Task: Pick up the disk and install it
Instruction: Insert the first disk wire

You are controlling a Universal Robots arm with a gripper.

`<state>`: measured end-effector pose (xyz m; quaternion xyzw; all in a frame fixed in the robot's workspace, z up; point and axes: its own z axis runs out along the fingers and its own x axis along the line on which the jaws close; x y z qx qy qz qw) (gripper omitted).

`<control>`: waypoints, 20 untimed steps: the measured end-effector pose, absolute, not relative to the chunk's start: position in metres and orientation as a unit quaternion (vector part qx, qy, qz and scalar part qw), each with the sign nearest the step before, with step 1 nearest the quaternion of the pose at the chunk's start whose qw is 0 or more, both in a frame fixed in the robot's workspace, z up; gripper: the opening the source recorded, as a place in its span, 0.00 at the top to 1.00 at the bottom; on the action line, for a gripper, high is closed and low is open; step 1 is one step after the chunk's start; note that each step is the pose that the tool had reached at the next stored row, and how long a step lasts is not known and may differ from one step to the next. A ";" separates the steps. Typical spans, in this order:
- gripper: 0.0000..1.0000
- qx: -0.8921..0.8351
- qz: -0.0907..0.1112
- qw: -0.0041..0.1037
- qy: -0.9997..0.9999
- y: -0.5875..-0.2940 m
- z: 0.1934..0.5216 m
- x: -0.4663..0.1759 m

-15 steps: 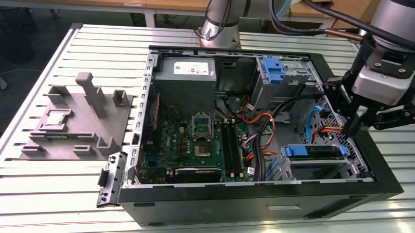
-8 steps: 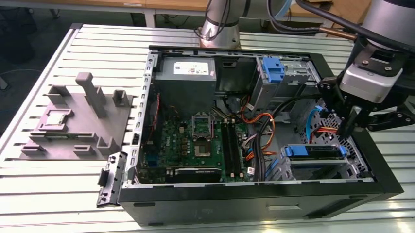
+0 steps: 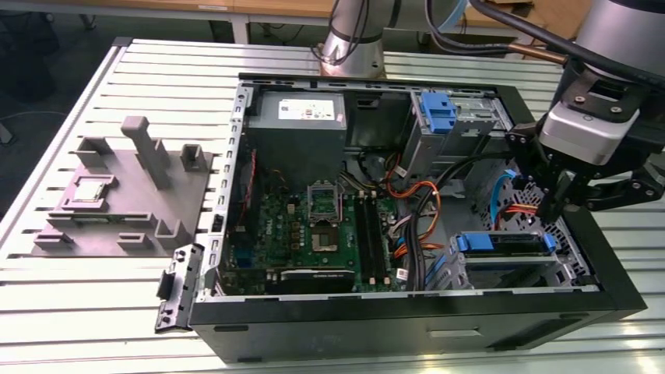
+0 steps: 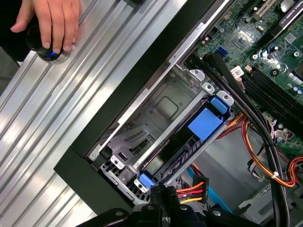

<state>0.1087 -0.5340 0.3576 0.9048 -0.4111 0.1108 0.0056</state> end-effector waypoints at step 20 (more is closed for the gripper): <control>0.83 0.879 0.110 0.012 -0.465 -0.534 0.357 0.106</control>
